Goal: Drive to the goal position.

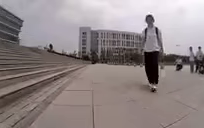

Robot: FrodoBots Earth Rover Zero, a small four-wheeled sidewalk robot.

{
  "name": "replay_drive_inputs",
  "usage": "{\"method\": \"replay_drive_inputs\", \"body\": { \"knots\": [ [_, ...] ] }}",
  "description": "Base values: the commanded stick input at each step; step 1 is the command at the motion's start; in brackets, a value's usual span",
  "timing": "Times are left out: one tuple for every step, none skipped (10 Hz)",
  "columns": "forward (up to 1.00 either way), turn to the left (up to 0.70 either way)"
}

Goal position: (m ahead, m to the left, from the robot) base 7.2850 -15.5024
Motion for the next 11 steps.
{"method": "replay_drive_inputs", "body": {
  "knots": [
    [0.0,0.0],
    [0.0,0.0],
    [0.0,0.0],
    [0.0,0.0],
    [0.0,0.0],
    [0.0,0.0],
    [0.0,0.0],
    [0.0,0.0],
    [0.05,0.0],
    [0.85,0.0],
    [0.85,0.0]
  ]
}}
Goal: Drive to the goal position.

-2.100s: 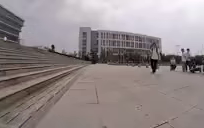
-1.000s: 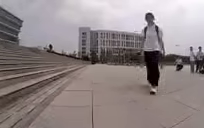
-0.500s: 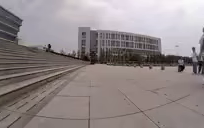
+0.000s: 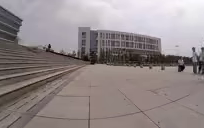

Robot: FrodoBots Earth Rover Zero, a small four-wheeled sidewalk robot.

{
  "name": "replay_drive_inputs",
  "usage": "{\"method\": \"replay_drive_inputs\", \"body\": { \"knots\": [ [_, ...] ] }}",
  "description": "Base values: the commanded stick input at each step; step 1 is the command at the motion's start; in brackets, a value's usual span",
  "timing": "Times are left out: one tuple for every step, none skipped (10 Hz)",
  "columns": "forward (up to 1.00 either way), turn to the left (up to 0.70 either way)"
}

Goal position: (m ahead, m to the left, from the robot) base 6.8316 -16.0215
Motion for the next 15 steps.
{"method": "replay_drive_inputs", "body": {
  "knots": [
    [0.85,0.0],
    [0.85,0.0],
    [0.85,0.0],
    [0.85,0.0],
    [0.85,0.0],
    [0.85,0.0],
    [0.85,0.0],
    [0.85,0.0],
    [0.85,0.0],
    [0.85,0.0],
    [0.85,0.0],
    [0.85,0.0],
    [0.85,0.0],
    [0.85,0.0],
    [0.85,-0.01]
  ]
}}
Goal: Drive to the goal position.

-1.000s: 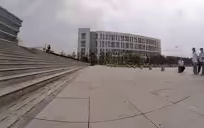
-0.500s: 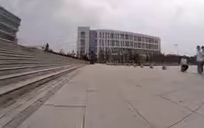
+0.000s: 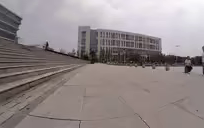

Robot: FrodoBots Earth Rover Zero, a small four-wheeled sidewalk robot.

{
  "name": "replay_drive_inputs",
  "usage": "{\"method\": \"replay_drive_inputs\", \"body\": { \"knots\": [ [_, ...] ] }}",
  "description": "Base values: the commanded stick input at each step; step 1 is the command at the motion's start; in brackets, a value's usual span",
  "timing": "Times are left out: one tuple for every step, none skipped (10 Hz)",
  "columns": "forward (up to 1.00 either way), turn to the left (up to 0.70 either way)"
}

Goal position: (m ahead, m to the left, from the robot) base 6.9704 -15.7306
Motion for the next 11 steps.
{"method": "replay_drive_inputs", "body": {
  "knots": [
    [0.85,-0.03],
    [0.85,-0.34],
    [0.85,-0.34],
    [0.85,-0.12],
    [0.85,0.0],
    [0.85,0.0],
    [0.85,0.0],
    [0.85,0.0],
    [0.85,0.0],
    [0.85,0.0],
    [0.85,0.0]
  ]
}}
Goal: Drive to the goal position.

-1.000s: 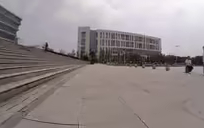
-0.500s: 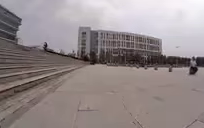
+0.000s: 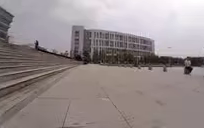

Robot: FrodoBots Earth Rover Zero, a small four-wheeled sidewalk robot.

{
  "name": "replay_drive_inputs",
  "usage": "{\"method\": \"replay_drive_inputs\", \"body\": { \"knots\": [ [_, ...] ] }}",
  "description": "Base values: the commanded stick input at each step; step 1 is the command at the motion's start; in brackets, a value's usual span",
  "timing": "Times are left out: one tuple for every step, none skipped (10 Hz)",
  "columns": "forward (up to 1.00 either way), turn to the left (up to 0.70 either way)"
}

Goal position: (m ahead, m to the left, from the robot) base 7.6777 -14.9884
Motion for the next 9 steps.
{"method": "replay_drive_inputs", "body": {
  "knots": [
    [0.85,-0.11],
    [0.85,-0.32],
    [0.85,-0.34],
    [0.85,-0.34],
    [0.85,-0.34],
    [0.85,-0.34],
    [0.85,-0.34],
    [0.85,-0.34],
    [0.85,-0.34]
  ]
}}
